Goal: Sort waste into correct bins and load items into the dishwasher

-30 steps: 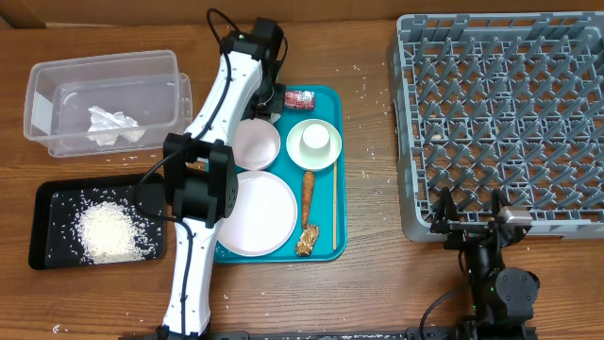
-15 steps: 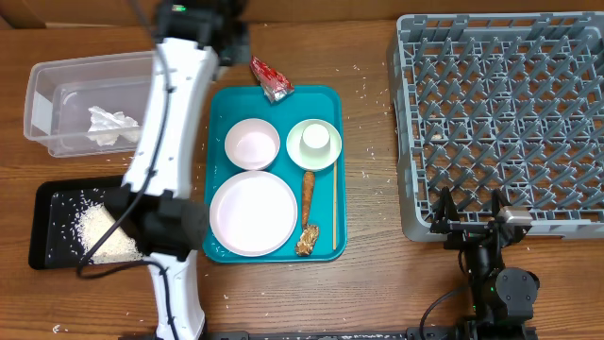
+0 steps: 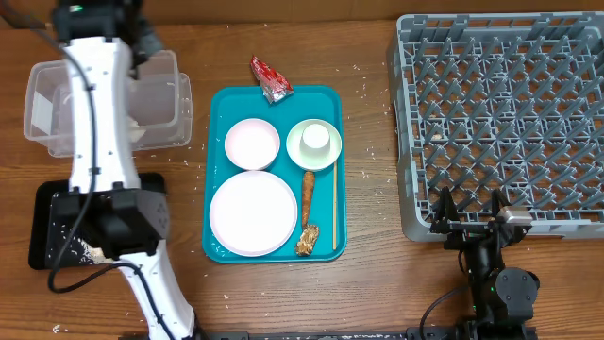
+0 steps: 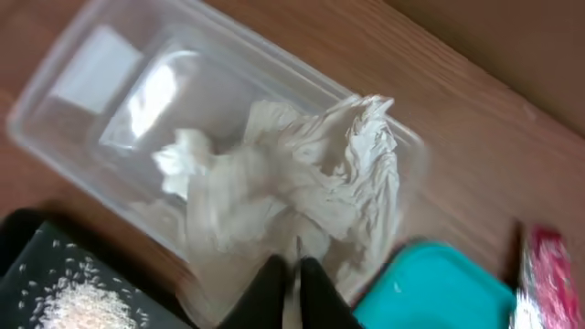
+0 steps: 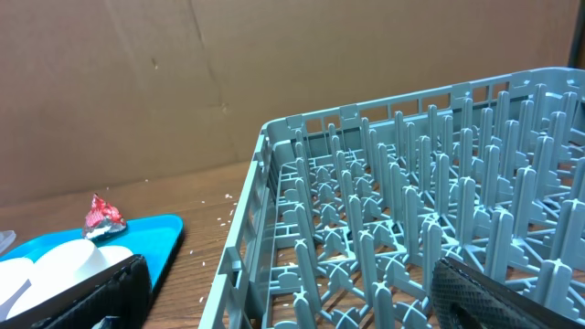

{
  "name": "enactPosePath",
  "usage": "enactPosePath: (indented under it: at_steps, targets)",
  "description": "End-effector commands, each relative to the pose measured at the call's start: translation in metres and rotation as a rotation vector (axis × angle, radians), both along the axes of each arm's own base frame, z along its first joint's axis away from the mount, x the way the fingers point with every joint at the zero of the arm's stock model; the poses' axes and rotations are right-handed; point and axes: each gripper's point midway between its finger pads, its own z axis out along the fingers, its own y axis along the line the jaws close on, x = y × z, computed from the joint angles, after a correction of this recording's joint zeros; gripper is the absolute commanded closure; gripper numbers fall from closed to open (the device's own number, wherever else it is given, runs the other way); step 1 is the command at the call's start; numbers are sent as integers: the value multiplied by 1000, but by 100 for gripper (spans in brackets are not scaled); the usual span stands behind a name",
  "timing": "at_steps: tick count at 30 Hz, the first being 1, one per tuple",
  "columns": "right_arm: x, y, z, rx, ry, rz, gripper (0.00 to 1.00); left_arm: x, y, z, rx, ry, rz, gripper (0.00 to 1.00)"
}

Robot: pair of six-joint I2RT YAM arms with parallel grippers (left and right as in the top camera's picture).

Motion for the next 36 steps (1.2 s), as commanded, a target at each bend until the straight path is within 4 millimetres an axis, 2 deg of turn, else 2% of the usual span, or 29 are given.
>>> enactPosePath:
  at_steps: [1, 2, 4, 7, 9, 13, 17, 20, 22, 25, 26, 28, 29, 30, 31, 36]
  targets:
    - [0, 2, -1, -4, -5, 8, 0, -7, 55, -20, -10, 10, 179, 30]
    - [0, 2, -1, -4, -5, 8, 0, -10, 61, -22, -23, 14, 194, 0]
    - [0, 2, -1, -4, -6, 8, 0, -13, 65, -32, -90, 31, 191, 0]
    - [0, 2, -1, -4, -5, 9, 0, -17, 55, -41, -199, 57, 160, 0]
    - [0, 2, -1, -4, -6, 8, 0, -15, 42, -43, -260, 60, 113, 0]
    - [0, 2, -1, -4, -5, 9, 0, -1, 1, -41, -351, 48, -132, 0]
    - [0, 2, -1, -4, -5, 8, 0, 6, -30, -40, -327, 60, -262, 1]
    - [0, 2, -1, -4, -5, 8, 0, 9, -51, -42, -291, 77, -300, 14]
    - [0, 2, -1, -4, -5, 8, 0, 12, -69, -41, -285, 79, -336, 34]
    - [0, 2, -1, -4, -6, 8, 0, 17, -93, -39, -279, 68, -386, 48]
    - [0, 2, -1, -4, -5, 9, 0, 20, -103, -38, -279, 59, -408, 48]
    - [0, 2, -1, -4, -5, 9, 0, 25, -124, -35, -286, 35, -453, 45]
    - [0, 2, -1, -4, -6, 8, 0, 27, -133, -34, -289, 25, -472, 37]
    - [0, 2, -1, -4, -6, 8, 0, 30, -143, -32, -289, 12, -491, 22]
    - [0, 2, -1, -4, -6, 8, 0, 32, -153, -30, -289, 1, -502, 11]
    - [0, 2, -1, -4, -5, 8, 0, 47, -202, -32, -288, -51, -576, 8]
